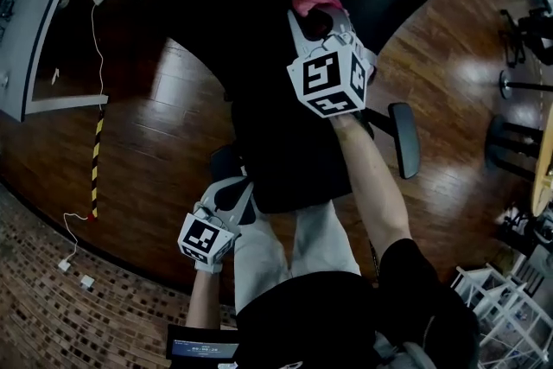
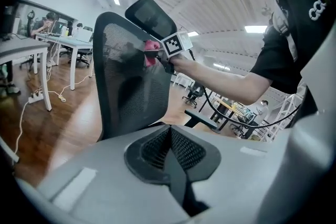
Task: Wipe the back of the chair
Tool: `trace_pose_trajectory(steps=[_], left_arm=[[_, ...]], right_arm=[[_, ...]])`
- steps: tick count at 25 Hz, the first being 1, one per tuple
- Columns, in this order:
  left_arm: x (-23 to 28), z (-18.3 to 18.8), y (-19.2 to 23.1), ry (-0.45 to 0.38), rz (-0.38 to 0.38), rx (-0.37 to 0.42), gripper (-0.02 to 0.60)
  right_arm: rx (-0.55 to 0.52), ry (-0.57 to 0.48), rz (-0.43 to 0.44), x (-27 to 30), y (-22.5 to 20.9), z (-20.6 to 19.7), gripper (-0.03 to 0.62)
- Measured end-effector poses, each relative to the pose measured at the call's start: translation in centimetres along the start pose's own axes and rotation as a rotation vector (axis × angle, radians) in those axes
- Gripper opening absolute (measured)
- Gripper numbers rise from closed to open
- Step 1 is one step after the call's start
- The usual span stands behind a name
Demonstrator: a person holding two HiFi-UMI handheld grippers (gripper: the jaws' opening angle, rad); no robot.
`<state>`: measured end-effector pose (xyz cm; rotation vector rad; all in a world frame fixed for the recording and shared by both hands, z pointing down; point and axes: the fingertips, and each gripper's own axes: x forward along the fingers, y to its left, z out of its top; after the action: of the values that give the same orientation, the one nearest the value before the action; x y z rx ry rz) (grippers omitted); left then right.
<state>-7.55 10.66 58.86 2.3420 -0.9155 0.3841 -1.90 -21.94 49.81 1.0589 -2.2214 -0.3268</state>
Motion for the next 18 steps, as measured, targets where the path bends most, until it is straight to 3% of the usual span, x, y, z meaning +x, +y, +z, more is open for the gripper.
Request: trace_pose_trajectory(steps=[11, 14, 18], left_arm=[[-5.5, -2.3, 2.8, -0.067, 0.101, -0.043, -0.009], [-6.1, -2.6, 3.1, -0.065, 0.11, -0.042, -0.009], [-6.5, -1.4, 2.8, -0.066, 0.11, -0.014, -0.009]], right_arm=[[-0.141, -0.098, 0.248, 2.6, 16.6, 7.8, 0.046], [-0.17, -0.113, 0.315, 2.1, 19.1, 8.3, 0.046], [-0.139, -0.108, 0.347, 0.1, 19.2, 7.7, 0.046]])
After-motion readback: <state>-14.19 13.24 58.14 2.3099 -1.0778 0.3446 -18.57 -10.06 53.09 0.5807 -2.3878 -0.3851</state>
